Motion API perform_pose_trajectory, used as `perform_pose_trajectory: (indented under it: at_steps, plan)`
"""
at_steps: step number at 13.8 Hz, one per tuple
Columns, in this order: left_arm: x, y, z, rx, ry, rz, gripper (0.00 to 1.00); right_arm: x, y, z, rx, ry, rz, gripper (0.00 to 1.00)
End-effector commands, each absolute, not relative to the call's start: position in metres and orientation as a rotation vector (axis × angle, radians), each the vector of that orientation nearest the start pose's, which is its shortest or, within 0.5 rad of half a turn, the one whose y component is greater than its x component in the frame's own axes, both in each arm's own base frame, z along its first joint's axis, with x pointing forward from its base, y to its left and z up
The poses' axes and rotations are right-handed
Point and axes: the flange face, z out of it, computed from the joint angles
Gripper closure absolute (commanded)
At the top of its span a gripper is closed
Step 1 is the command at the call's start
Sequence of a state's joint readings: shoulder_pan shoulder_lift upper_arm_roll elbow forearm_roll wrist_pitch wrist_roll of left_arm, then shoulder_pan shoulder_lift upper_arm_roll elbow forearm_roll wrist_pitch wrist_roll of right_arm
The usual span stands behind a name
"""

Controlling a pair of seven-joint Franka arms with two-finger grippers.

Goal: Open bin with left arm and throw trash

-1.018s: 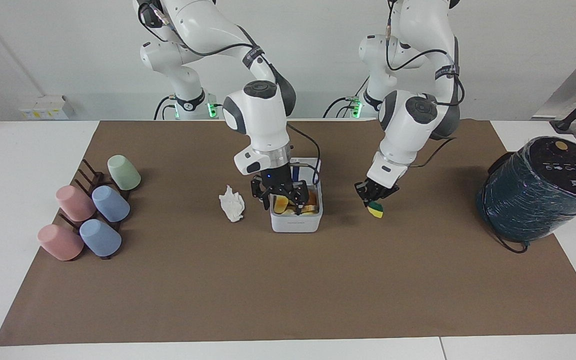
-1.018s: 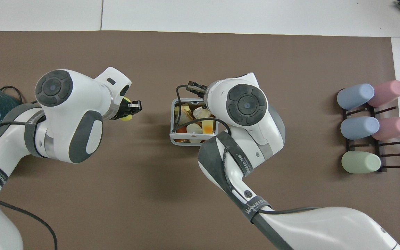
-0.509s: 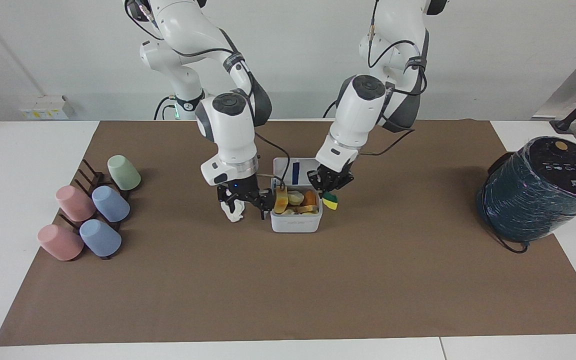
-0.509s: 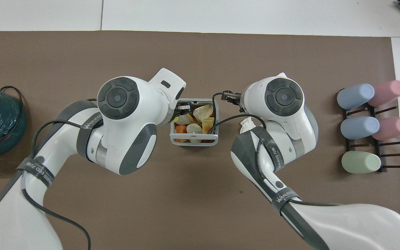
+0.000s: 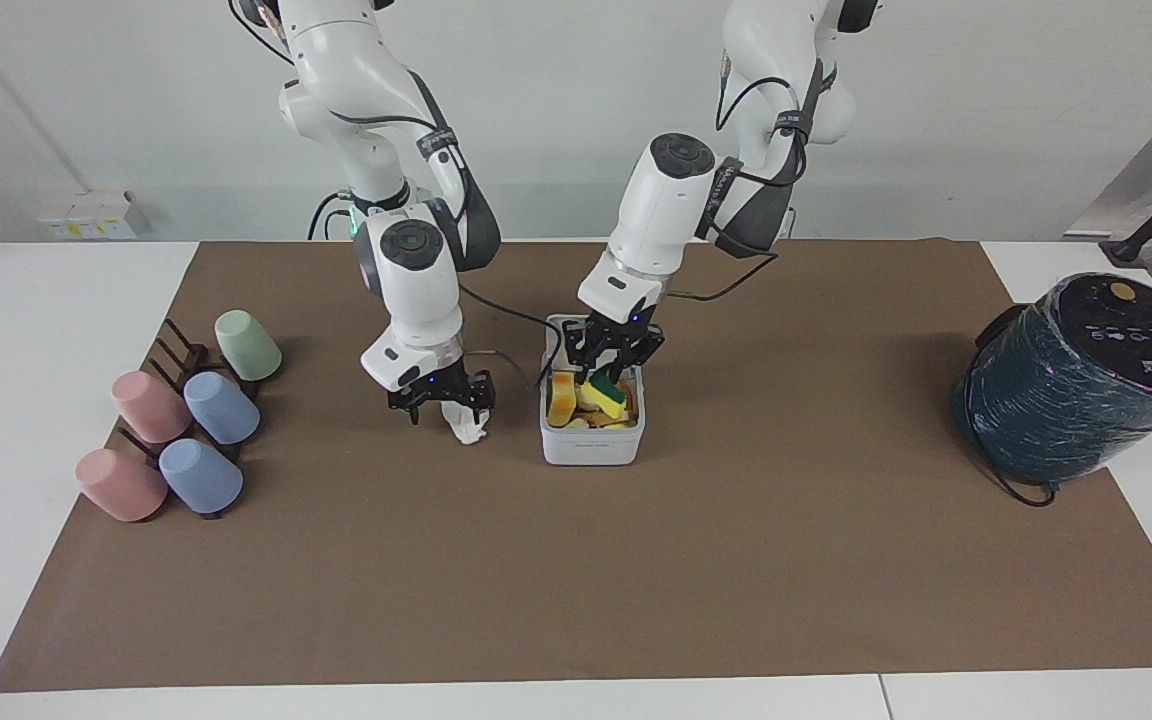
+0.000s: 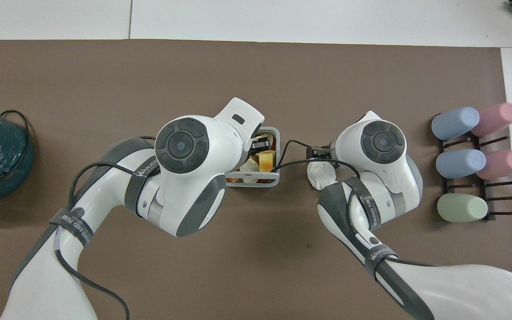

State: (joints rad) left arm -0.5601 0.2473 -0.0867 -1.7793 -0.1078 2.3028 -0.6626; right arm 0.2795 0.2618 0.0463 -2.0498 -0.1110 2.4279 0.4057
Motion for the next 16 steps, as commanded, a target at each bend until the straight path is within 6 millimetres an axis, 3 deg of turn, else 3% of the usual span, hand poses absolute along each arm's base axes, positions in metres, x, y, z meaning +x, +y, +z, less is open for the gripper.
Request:
perform_pose_trajectory:
  at_steps: [1, 2, 4, 5, 6, 7, 8, 10, 12, 15, 16]
  plan:
    - [0.524, -0.397, 0.455, -3.388, -0.155, -0.281, 0.0, 0.555, 0.184, 0.299, -3.143, -0.041, -0.225, 0.0]
    - [0.525, -0.396, 0.459, -3.387, -0.156, -0.278, 0.0, 0.555, 0.185, 0.29, -3.147, -0.042, -0.207, 0.0]
    - [0.536, -0.385, 0.485, -3.37, -0.167, -0.242, 0.0, 0.556, 0.187, 0.281, -3.139, -0.042, -0.218, 0.0]
    - [0.545, -0.372, 0.503, -3.351, -0.188, -0.205, 0.0, 0.557, 0.187, 0.28, -3.135, -0.04, -0.228, 0.24]
    - [0.557, -0.352, 0.516, -3.331, -0.221, -0.164, 0.0, 0.557, 0.187, 0.281, -3.133, -0.037, -0.233, 0.55]
    - [0.563, -0.338, 0.529, -3.32, -0.205, -0.129, 0.0, 0.558, 0.186, 0.28, -3.134, -0.049, -0.233, 0.93]
    - [0.57, -0.323, 0.538, -3.31, -0.168, -0.11, 0.0, 0.559, 0.187, 0.282, -3.133, -0.049, -0.238, 1.0]
    - [0.585, -0.276, 0.546, -3.282, -0.112, -0.082, 0.0, 0.56, 0.189, 0.283, -3.129, -0.032, -0.244, 1.0]
    - [0.599, -0.214, 0.547, -3.204, 0.016, -0.003, 0.0, 0.569, 0.196, 0.298, -3.107, 0.036, -0.282, 1.0]
    - [0.595, -0.141, 0.591, -3.089, 0.276, -0.02, 0.0, 0.586, 0.22, 0.341, -3.0, 0.235, -0.302, 1.0]
    - [0.592, -0.12, 0.596, -3.077, 0.335, -0.001, 0.0, 0.591, 0.231, 0.357, -2.97, 0.274, -0.302, 1.0]
